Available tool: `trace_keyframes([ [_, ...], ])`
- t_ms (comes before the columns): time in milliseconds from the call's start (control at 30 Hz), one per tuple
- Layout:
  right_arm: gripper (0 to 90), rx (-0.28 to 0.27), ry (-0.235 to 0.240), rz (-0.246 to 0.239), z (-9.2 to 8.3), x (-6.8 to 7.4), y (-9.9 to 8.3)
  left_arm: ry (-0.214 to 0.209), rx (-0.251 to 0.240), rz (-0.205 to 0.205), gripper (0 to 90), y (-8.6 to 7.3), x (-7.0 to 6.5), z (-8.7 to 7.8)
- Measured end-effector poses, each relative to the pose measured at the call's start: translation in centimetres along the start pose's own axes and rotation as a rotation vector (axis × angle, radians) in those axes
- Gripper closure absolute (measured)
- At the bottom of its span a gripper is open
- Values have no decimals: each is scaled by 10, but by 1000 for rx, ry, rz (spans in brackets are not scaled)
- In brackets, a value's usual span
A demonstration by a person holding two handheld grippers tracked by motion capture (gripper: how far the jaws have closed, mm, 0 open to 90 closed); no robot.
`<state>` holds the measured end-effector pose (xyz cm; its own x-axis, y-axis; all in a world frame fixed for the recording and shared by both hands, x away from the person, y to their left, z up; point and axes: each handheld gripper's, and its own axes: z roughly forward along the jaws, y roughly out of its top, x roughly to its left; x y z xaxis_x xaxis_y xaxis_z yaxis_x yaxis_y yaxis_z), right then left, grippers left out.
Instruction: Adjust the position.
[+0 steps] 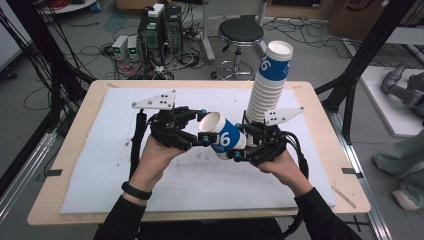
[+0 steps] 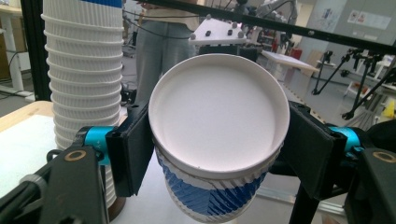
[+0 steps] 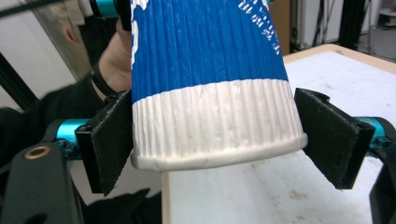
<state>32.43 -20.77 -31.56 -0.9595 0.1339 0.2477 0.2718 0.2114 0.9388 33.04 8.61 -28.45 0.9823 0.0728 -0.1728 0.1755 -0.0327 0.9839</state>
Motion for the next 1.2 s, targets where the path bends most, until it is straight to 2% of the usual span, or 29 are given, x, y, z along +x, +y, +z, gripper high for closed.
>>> trace_keyframes([
  [200,157,8,5,18,5,-1,-2,-2,-21,-16,296,-2,1,1],
  [400,183,13,7,3,3,-2,-1,1,-16,-16,297,-3,0,2],
  [567,194,62,9,-17,2,-2,-1,5,54,-4,283,-2,-2,2],
  [667,197,118,5,-9,2,-4,1,14,148,-10,223,0,-2,2],
  [800,201,192,0,-13,3,-5,1,30,242,6,210,2,-5,3],
  [933,201,238,-7,-26,5,-4,2,48,298,17,213,2,-5,6],
  [1000,201,250,-12,-28,5,-4,2,46,309,16,234,1,-4,6],
  [1067,200,258,-8,-30,4,-3,2,39,309,19,291,1,-3,6],
  [1133,182,249,-16,-34,4,-3,2,41,293,22,293,1,-3,5],
  [1200,164,223,-20,-32,3,-4,3,38,255,13,292,2,-2,4],
])
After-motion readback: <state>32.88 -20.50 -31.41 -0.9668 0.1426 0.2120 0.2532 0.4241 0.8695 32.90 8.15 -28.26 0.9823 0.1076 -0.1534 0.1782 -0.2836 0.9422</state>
